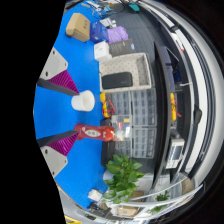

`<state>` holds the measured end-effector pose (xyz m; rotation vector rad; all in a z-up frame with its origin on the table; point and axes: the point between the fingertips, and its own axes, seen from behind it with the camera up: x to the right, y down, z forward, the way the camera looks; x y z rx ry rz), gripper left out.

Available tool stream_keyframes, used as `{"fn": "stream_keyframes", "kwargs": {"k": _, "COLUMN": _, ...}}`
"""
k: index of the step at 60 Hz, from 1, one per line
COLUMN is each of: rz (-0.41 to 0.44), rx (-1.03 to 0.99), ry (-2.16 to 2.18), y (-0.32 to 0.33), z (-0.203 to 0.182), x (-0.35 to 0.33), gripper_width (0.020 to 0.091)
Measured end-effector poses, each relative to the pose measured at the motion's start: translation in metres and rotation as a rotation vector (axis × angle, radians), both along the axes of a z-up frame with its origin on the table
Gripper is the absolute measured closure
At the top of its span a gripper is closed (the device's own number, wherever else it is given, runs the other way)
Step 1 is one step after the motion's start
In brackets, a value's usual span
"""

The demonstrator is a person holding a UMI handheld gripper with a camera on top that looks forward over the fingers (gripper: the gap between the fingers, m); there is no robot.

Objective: Pour water

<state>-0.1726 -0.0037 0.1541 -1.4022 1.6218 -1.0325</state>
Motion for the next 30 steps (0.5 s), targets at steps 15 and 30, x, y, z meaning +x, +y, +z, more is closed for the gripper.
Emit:
{"fn": "stream_keyframes", "kwargs": {"k": 15, "rz": 0.103, "rx": -0.049, "ry": -0.030, "y": 0.058, "z": 0.046, "x": -0.022, "gripper_width": 0.0389}}
{"fn": "stream_keyframes", "kwargs": {"k": 30, "rz": 0.141, "rx": -0.049, "ry": -0.057, "y": 0.081, "z": 0.063, "x": -0.028, "gripper_width": 0.0387}}
